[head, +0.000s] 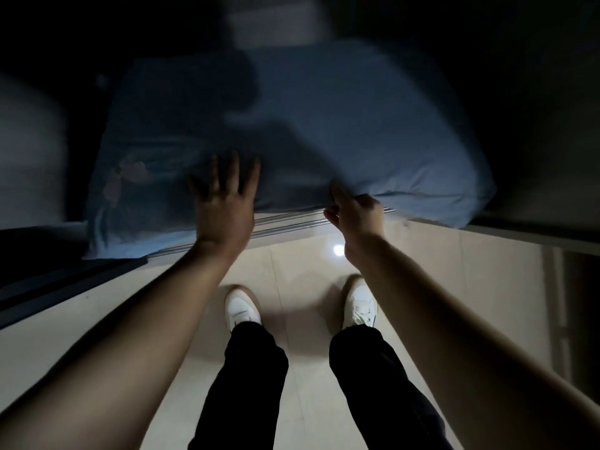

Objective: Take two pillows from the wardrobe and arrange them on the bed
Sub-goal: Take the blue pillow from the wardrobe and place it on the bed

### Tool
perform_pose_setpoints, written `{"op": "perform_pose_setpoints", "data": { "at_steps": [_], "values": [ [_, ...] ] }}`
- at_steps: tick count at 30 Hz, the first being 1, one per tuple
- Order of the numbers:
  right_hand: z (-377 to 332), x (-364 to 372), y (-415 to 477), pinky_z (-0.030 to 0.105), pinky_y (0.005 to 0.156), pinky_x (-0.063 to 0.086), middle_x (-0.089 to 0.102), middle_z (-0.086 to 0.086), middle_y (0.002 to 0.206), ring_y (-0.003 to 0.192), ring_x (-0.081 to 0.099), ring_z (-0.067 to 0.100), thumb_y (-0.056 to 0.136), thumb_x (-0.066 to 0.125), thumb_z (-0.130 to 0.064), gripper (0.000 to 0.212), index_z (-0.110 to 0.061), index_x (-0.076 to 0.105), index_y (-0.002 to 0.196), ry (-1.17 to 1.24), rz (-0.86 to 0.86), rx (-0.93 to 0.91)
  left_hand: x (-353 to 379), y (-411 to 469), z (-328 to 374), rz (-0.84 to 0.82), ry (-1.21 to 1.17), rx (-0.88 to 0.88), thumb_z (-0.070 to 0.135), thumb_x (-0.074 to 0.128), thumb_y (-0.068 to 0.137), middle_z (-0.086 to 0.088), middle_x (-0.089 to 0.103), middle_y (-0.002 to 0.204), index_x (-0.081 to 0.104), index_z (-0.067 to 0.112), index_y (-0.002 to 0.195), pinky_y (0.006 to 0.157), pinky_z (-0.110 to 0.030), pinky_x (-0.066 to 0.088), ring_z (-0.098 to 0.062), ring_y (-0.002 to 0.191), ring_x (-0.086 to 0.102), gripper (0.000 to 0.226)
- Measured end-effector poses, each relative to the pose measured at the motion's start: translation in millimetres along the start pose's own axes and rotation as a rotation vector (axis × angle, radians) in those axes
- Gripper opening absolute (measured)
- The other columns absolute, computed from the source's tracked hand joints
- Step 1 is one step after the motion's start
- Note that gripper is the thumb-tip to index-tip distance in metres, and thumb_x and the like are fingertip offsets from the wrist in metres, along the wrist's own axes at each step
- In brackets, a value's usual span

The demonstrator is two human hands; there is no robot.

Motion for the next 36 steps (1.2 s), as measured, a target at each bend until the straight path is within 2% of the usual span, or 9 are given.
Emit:
{"op": "perform_pose_setpoints", "data": {
  "at_steps": [3, 6, 9, 14, 18, 23, 30, 33, 36],
  "values": [
    [-10, -17, -31, 0.044, 0.074, 0.062, 0.067, -0.001, 0.051, 0.064, 0.071, 0.023, 0.08, 0.077, -0.042, 0.039, -0.015, 0.062, 0.056, -0.107, 0.074, -0.023, -39, -17, 4, -0.052, -0.036, 0.04, 0.002, 0.053, 0.083, -0.018, 0.035, 0.154, 0.037, 0.016, 0.147, 0.106, -0.07, 0.027, -0.046, 0.14, 0.031, 0.067],
    [-30, -30, -65, 0.05, 0.083, 0.059, 0.074, 0.007, 0.074, 0.08, 0.073, 0.031, 0.076, 0.076, -0.047, 0.035, -0.013, 0.068, 0.07, -0.122, 0.118, -0.036, -80, -38, 10, -0.051, -0.054, 0.076, -0.001, 0.061, 0.078, -0.017, 0.048, 0.144, 0.049, 0.011, 0.138, 0.104, -0.063, 0.035, -0.045, 0.131, 0.043, 0.062],
    [-51, -44, -101, 0.047, 0.086, 0.058, 0.075, 0.008, 0.093, 0.089, 0.072, 0.029, 0.076, 0.079, -0.04, 0.038, -0.009, 0.068, 0.095, -0.077, 0.162, -0.043, -127, -63, 16, 0.012, -0.081, 0.12, -0.003, 0.073, 0.069, -0.018, 0.066, 0.119, 0.064, 0.006, 0.118, 0.085, -0.051, 0.052, -0.042, 0.105, 0.061, 0.05],
    [-74, -80, -174, 0.041, 0.086, 0.057, 0.076, 0.008, 0.095, 0.092, 0.072, 0.027, 0.073, 0.079, -0.048, 0.045, -0.01, 0.07, 0.097, -0.184, 0.244, -0.097, -204, -120, 28, 0.001, -0.154, 0.126, -0.003, 0.065, 0.073, -0.02, 0.071, 0.083, 0.07, 0.007, 0.085, 0.056, -0.043, 0.051, -0.045, 0.066, 0.066, 0.017],
    [-82, -119, -248, 0.031, 0.075, 0.044, 0.065, 0.004, 0.1, 0.093, 0.063, 0.026, 0.074, 0.073, -0.059, 0.055, -0.014, 0.052, 0.098, -0.431, 0.327, -0.235, -240, -168, 32, -0.018, -0.216, 0.16, 0.004, 0.059, 0.076, -0.019, 0.07, 0.083, 0.06, 0.007, 0.076, 0.055, -0.039, 0.041, -0.047, 0.072, 0.065, 0.003],
    [-84, -160, -327, 0.038, 0.086, 0.05, 0.05, 0.011, 0.13, 0.109, 0.06, 0.029, 0.085, 0.071, -0.031, 0.061, -0.012, 0.041, 0.135, -0.662, 0.219, -0.463, -278, -216, 32, -0.026, -0.206, 0.059, 0.02, 0.063, 0.084, -0.014, 0.072, 0.088, 0.06, 0.012, 0.079, 0.062, -0.032, 0.033, -0.039, 0.083, 0.066, 0.01],
    [-97, -213, -404, 0.043, 0.101, 0.044, 0.029, 0.015, 0.15, 0.133, 0.04, 0.034, 0.084, 0.073, -0.032, 0.095, -0.02, 0.013, 0.156, -0.975, 0.089, -0.667, -341, -285, 60, 0.069, -0.145, 0.167, 0.017, 0.062, 0.082, -0.015, 0.072, 0.089, 0.059, 0.01, 0.079, 0.062, -0.036, 0.044, -0.042, 0.084, 0.066, 0.008],
    [-93, -237, -434, 0.051, 0.117, 0.025, 0.009, 0.014, 0.163, 0.148, 0.016, 0.038, 0.08, 0.076, -0.041, 0.109, -0.029, 0.0, 0.156, -1.162, 0.051, -0.828, -371, -325, 79, 0.138, -0.123, 0.267, 0.015, 0.062, 0.079, -0.015, 0.072, 0.087, 0.062, 0.008, 0.079, 0.065, -0.041, 0.049, -0.042, 0.082, 0.065, 0.007],
    [-79, -276, -470, 0.053, 0.121, 0.006, -0.002, 0.01, 0.166, 0.152, -0.002, 0.034, 0.073, 0.08, -0.048, 0.119, -0.033, -0.005, 0.155, -1.239, 0.048, -0.92, -400, -371, 94, 0.248, -0.118, 0.34, 0.017, 0.064, 0.078, -0.013, 0.071, 0.082, 0.064, 0.009, 0.077, 0.062, -0.041, 0.047, -0.043, 0.079, 0.064, 0.008]
  ]
}}
Point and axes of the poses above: each hand's wrist, its own y-axis towards the middle knuckle, its own x-axis out of the palm, z = x × y, the point moved 4 cm from there along y, towards the middle knuckle
